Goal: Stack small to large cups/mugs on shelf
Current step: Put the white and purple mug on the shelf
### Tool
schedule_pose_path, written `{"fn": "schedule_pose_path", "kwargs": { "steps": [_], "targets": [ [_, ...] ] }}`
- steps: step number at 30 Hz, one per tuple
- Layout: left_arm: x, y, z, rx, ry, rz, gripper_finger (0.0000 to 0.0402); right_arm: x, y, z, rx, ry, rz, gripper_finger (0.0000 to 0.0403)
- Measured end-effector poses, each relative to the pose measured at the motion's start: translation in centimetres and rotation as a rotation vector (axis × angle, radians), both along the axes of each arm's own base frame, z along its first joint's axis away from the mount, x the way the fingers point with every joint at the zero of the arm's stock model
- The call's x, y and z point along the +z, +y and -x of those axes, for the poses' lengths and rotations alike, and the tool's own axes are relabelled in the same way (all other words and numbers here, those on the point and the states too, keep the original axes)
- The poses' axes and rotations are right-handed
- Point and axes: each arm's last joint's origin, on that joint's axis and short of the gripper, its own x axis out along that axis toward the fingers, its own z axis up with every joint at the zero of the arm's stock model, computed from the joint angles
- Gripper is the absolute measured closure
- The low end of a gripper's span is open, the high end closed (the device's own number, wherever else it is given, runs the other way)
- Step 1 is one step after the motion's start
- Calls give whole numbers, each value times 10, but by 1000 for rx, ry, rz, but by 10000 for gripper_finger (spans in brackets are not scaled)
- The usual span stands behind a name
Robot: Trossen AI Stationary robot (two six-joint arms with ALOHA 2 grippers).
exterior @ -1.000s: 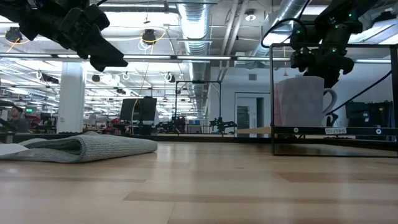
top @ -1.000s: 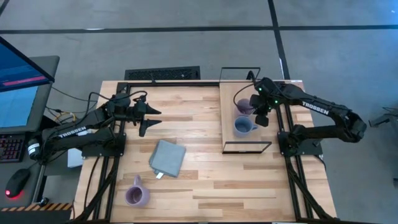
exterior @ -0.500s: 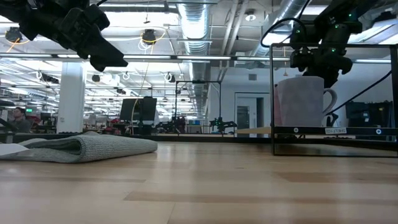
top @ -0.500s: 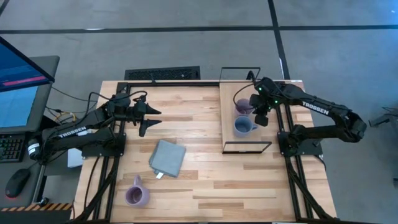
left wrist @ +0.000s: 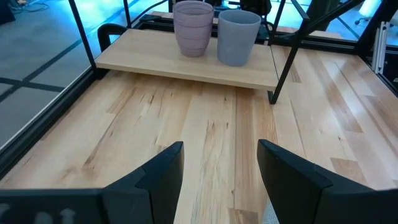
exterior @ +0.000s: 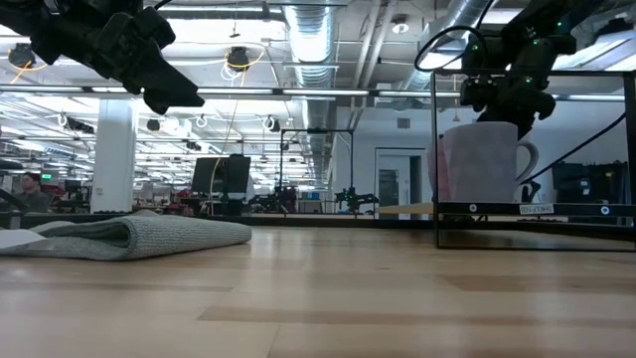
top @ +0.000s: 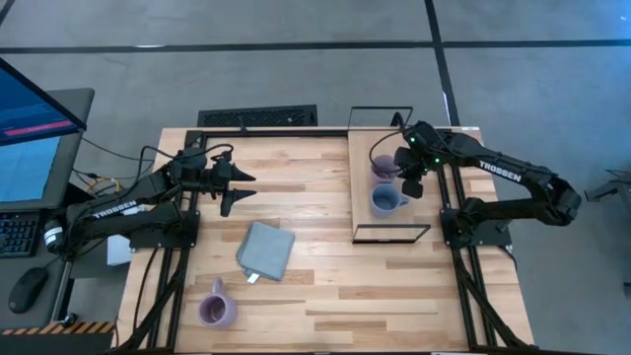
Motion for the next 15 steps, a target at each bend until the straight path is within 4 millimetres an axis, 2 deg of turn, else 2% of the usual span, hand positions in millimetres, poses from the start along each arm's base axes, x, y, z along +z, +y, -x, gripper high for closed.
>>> {"fn": "schedule_pose_path", "kwargs": {
  "steps": [5,15],
  "targets": [
    [0,0,0,0,0,0,205,0,0,0,22,4,14,334],
    [0,0,0,0,0,0,205,0,-2,0,1,25,57,323]
  ]
}}
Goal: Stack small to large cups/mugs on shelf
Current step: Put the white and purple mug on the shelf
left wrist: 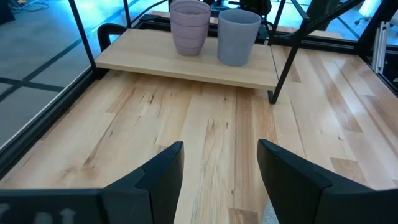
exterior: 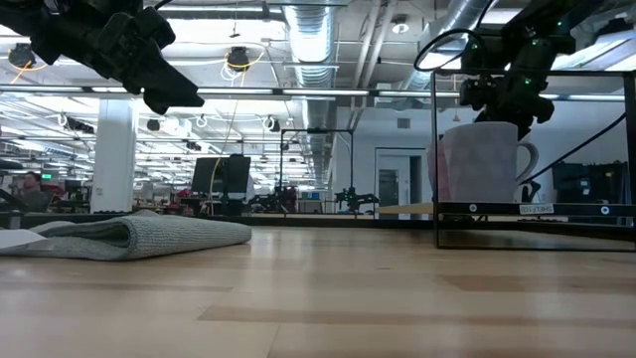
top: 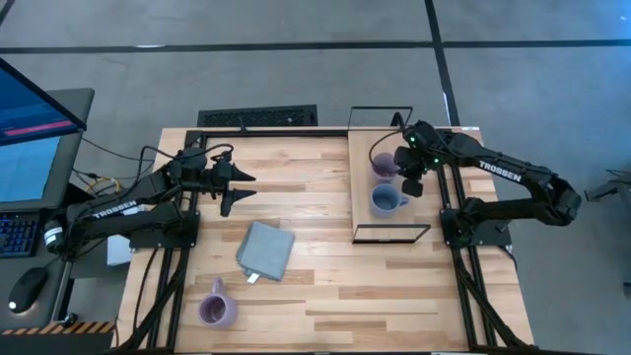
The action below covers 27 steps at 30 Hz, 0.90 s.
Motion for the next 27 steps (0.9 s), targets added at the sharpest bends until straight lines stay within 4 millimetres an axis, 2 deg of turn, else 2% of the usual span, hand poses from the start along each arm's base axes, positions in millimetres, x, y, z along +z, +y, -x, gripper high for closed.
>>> {"fn": "schedule_pose_path", "kwargs": {
  "steps": [27],
  "targets": [
    [-2,0,1,1,19,15,205,0,0,0,-45,-11,-26,321]
  ]
}}
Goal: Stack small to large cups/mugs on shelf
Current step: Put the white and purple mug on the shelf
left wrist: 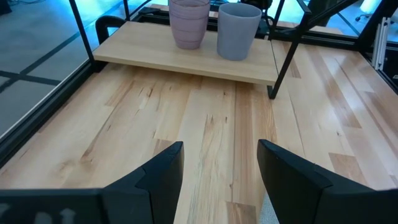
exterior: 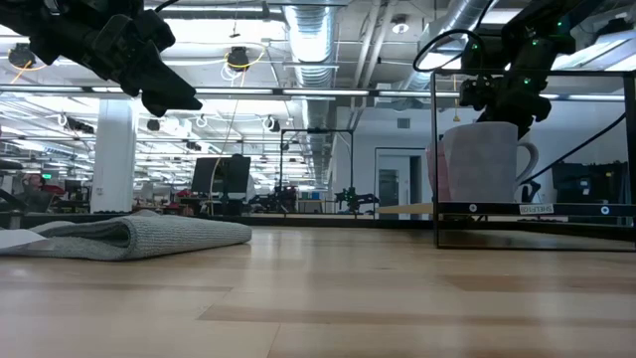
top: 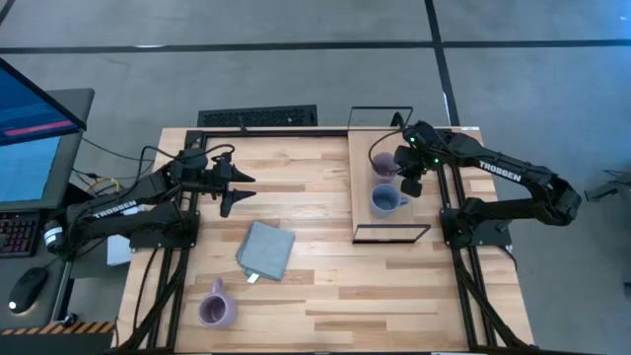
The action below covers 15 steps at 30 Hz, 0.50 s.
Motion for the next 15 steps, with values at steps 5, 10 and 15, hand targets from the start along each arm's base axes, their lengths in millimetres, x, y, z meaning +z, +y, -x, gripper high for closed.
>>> {"fn": "schedule_pose_path", "kwargs": {
  "steps": [5,10,15],
  "targets": [
    [0,0,0,0,1,0,205,0,0,0,-2,2,-3,320],
    [0,0,0,0,0,0,205,0,0,0,-2,3,-4,320],
    [0,0,0,0,0,0,205,0,0,0,-2,4,-5,317]
  ]
}}
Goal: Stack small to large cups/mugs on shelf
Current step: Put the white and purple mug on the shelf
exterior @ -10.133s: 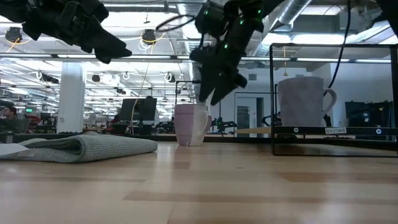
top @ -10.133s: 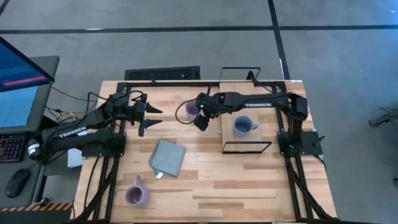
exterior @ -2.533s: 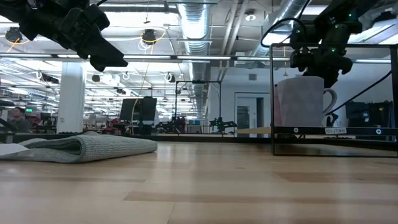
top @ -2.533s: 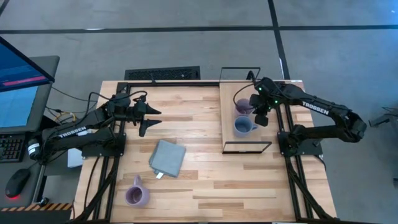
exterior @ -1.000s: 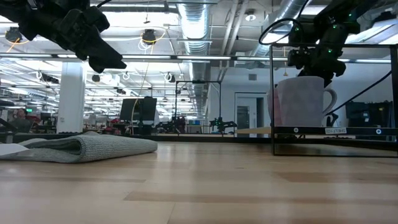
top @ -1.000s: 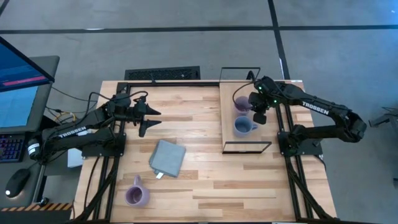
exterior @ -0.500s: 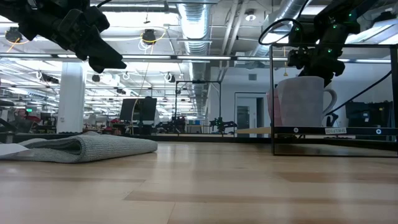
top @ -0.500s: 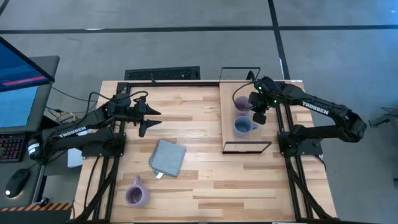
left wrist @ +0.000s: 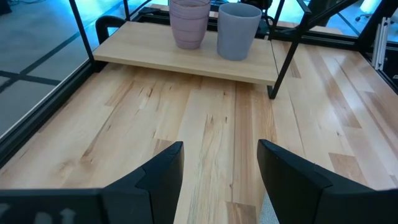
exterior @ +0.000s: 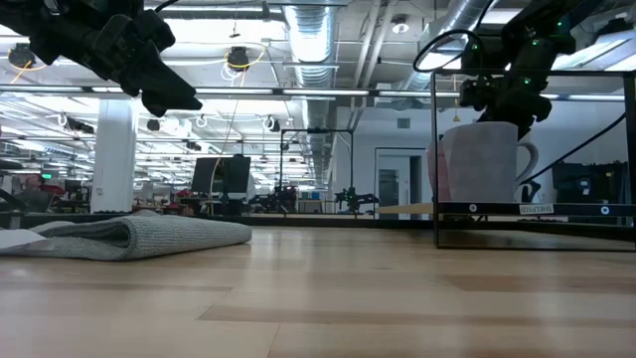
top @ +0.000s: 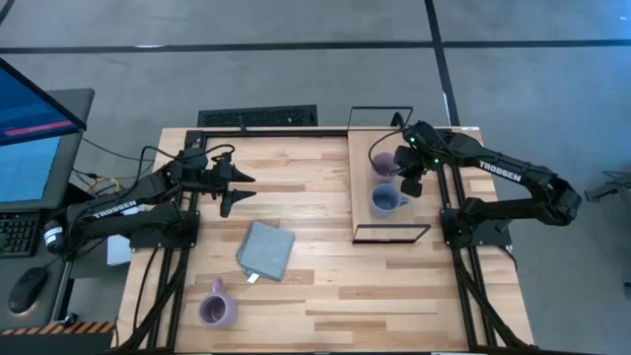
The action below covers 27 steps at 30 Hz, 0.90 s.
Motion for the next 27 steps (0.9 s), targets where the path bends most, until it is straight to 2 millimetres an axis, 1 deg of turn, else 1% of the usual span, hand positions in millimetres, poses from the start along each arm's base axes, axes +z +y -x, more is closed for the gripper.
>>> {"fn": "schedule_pose_path", "kwargs": {
  "steps": [3,9,13,17,19,27],
  "targets": [
    [0,0,0,0,0,0,205,0,0,0,-3,1,-2,301],
    [0,0,0,0,0,0,205,0,0,0,-22,-1,-11,253],
    [0,0,0,0,0,0,205,0,0,0,-17,0,-8,232],
    [0,0,0,0,0,0,205,0,0,1,-21,15,12,222],
    [0,0,0,0,0,0,205,0,-1,1,9,24,28,219],
    [-1,0,0,0,8,5,205,0,-1,1,43,34,46,220]
  ]
}}
